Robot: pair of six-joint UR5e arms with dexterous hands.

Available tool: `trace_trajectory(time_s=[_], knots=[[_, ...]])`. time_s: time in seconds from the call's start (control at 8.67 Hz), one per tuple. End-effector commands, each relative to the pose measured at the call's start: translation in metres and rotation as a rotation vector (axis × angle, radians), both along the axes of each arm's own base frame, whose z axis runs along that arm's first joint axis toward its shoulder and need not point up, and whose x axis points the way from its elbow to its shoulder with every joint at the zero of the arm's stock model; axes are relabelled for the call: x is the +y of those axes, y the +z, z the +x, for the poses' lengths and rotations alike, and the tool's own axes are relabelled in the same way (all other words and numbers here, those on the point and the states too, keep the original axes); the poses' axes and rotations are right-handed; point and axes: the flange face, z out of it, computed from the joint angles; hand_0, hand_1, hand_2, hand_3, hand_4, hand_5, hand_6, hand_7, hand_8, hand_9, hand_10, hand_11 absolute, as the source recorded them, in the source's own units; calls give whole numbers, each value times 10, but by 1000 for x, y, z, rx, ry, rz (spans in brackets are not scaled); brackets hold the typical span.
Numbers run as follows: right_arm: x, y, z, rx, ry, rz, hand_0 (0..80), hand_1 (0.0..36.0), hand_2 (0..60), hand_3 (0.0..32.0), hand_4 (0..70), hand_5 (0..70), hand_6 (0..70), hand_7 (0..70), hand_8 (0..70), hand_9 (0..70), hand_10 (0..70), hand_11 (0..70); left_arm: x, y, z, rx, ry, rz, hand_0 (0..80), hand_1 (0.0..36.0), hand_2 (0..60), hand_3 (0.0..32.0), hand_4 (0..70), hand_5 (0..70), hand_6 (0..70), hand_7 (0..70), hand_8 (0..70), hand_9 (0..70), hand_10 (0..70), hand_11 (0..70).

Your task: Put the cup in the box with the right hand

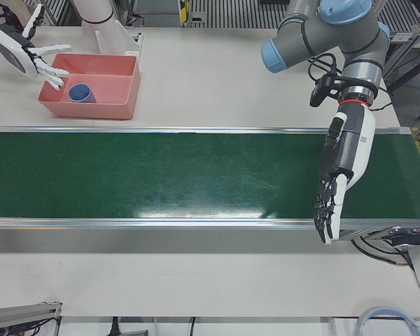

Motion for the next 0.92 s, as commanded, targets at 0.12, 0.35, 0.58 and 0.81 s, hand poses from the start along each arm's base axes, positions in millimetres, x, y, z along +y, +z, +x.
trace_trajectory(time_s=[0.12, 0.35, 0.58, 0.81], knots=[[-72, -25, 74, -90, 183, -7, 447, 343, 600, 0, 383, 61, 112, 518, 53, 165, 36, 71, 0, 0, 0, 1, 0, 0, 0, 0, 0, 0, 0, 0, 0, 0, 0, 0, 0, 0], [-143, -20, 168, -78, 424, -4, 499, 360, 600, 0, 445, 96, 147, 639, 98, 237, 74, 136, 0, 0, 0, 1, 0, 0, 0, 0, 0, 0, 0, 0, 0, 0, 0, 0, 0, 0], [-179, 16, 248, 29, 583, -94, 527, 360, 600, 0, 681, 117, 241, 700, 274, 505, 179, 284, 0, -1, 0, 1, 0, 1, 0, 0, 0, 0, 0, 0, 0, 0, 0, 0, 0, 0], [-201, 58, 340, 129, 784, -176, 494, 360, 600, 0, 700, 125, 334, 700, 432, 683, 359, 519, 0, -1, 0, 1, 0, 1, 0, 0, 0, 0, 0, 0, 0, 0, 0, 0, 0, 0]])
